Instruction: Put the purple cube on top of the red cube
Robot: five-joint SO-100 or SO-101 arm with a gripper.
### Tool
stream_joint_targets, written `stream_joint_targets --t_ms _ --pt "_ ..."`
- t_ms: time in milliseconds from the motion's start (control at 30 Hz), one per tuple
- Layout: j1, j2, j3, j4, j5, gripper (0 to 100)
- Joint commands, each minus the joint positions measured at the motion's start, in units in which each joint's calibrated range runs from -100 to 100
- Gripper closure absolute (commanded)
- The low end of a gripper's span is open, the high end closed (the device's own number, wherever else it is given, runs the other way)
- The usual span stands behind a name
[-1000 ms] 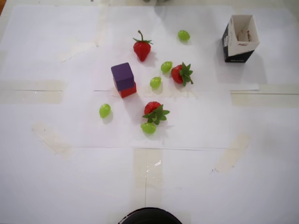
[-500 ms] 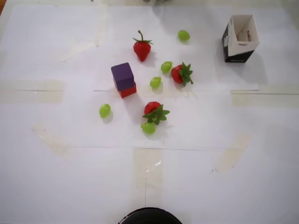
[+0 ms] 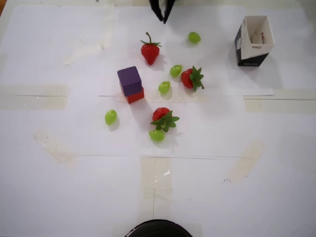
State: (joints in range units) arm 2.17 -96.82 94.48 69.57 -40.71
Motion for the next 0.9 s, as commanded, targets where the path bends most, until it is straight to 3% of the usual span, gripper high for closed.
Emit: stream_joint_targets --t_ms 0,867 --pt "1.0 -0.7 2.7 -2.1 0.8 100" --pt "-0.7 -0.7 5.5 -5.5 1.4 100"
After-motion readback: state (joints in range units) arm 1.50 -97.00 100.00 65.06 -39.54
